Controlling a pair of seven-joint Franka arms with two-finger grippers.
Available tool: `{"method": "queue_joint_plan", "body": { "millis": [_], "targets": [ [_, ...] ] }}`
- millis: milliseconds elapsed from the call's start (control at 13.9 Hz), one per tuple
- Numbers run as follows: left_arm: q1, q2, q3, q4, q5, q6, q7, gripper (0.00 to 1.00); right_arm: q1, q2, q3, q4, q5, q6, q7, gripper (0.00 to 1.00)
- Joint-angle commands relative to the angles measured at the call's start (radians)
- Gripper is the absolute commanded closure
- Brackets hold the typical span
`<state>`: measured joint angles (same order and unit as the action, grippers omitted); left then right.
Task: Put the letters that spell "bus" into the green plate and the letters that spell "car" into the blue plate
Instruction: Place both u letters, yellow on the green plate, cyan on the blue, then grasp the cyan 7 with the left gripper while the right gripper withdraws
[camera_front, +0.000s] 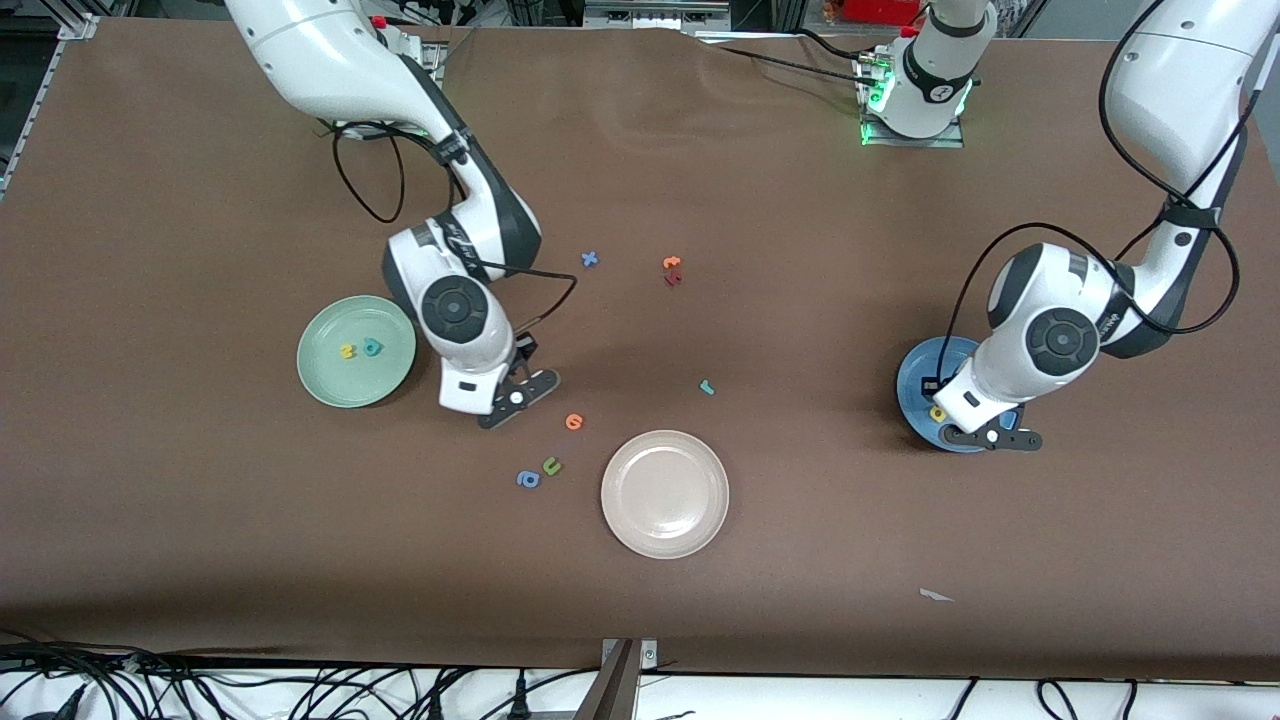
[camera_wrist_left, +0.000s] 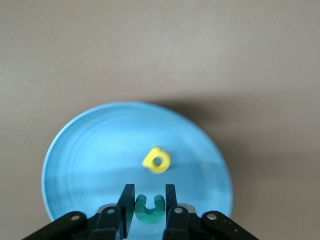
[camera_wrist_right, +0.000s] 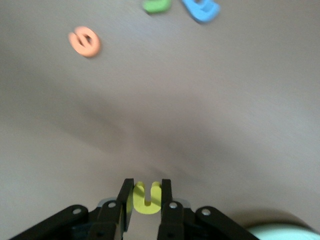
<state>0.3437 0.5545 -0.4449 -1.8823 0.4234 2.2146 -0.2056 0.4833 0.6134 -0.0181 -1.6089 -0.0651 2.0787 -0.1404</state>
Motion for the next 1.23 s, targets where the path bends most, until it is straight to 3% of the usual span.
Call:
{"method": "queue_joint_plan", "body": {
  "millis": [0,216,433,577,865,938,1010,1082,1154],
  "targets": [
    [0.012,-0.002,-0.011,-0.002,0.0,-0.038,0.112,0.0,-0.026,-0.085,-0.058,-0.106,0.004,-0.031,-0.144,0.95],
    [-0.027,-0.007,-0.087,0.02,-0.061,-0.038,-0.089,0.0,-0.043,-0.147,-0.152,-0.251,0.005,0.01,-0.266,0.95],
    [-0.159,0.002,-0.112,0.029,-0.122,-0.029,-0.295,0.0,-0.051,-0.167,-0.219,-0.409,0.01,0.191,-0.343,0.95],
    [-0.247,0.025,-0.11,0.077,-0.176,-0.026,-0.394,0.0,-0.06,-0.166,-0.221,-0.445,0.01,0.251,-0.358,0.94],
    [-0.426,0.146,-0.1,0.205,-0.164,-0.024,-0.651,0.0,-0.081,-0.156,-0.221,-0.459,0.011,0.29,-0.377,0.9],
    [-0.471,0.178,-0.078,0.244,-0.164,-0.024,-0.696,0.0,-0.087,-0.156,-0.22,-0.457,0.011,0.288,-0.377,0.61],
    [-0.518,0.197,-0.045,0.27,-0.164,-0.023,-0.727,0.0,-0.087,-0.159,-0.22,-0.454,0.011,0.284,-0.372,0.11],
    [-0.564,0.209,-0.011,0.282,-0.166,-0.021,-0.754,0.0,-0.087,-0.167,-0.22,-0.447,0.011,0.276,-0.367,0.0],
    [-0.606,0.232,0.026,0.296,-0.167,-0.01,-0.78,0.01,-0.087,-0.175,-0.22,-0.442,0.011,0.274,-0.367,0.0]
  ]
}}
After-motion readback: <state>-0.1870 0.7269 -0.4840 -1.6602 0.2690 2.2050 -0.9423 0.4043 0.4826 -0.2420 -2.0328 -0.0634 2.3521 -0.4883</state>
